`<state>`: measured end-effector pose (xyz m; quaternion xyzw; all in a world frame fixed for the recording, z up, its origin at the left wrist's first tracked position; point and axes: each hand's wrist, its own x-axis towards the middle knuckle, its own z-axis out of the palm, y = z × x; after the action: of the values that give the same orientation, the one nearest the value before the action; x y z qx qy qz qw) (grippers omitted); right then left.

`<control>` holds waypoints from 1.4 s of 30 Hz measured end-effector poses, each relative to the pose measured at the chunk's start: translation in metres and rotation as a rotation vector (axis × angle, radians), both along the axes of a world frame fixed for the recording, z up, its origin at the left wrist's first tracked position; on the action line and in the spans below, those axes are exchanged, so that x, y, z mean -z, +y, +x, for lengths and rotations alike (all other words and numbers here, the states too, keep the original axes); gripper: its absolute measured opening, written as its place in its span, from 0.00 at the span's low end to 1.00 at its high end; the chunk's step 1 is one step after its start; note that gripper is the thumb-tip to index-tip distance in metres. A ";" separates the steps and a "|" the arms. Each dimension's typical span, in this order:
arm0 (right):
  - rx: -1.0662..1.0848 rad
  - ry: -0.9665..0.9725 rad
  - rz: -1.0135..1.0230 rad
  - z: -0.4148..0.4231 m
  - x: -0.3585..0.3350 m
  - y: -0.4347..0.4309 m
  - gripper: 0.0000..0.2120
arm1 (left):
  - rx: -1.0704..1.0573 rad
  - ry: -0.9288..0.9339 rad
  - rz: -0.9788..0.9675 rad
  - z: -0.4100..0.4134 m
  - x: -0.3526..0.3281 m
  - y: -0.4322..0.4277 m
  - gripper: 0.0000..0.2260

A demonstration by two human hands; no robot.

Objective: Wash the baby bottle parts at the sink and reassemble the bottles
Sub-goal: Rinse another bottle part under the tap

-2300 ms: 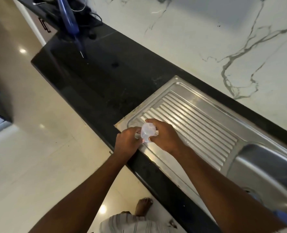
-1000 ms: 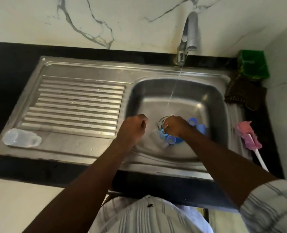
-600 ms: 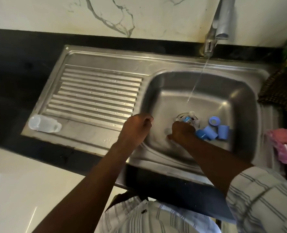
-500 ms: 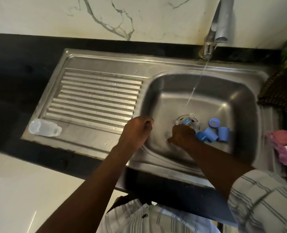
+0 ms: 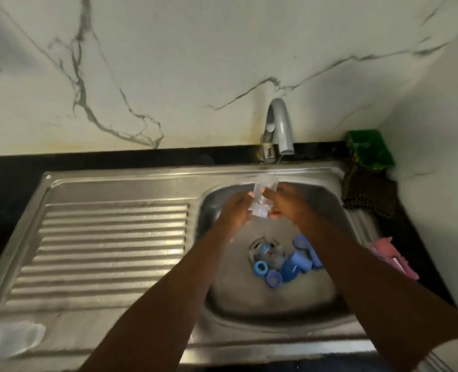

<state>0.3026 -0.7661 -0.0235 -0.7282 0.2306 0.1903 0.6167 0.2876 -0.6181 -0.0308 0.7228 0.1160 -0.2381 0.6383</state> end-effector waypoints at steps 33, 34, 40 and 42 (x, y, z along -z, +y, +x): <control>0.356 0.007 0.315 -0.005 -0.041 -0.006 0.14 | 0.114 -0.152 -0.015 0.035 -0.020 -0.022 0.10; 0.354 0.014 0.285 -0.005 -0.043 -0.005 0.14 | 0.107 -0.211 0.041 0.037 -0.019 -0.021 0.15; 0.212 -0.007 0.197 -0.005 -0.044 0.008 0.18 | 0.173 -0.377 0.148 0.033 -0.024 -0.025 0.20; 0.244 -0.069 0.156 -0.004 -0.040 0.003 0.17 | 0.203 -0.340 0.066 0.035 -0.026 -0.024 0.16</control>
<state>0.2987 -0.7628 0.0169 -0.6507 0.2805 0.1063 0.6975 0.3224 -0.6416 -0.0050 0.7812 -0.0592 -0.1718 0.5972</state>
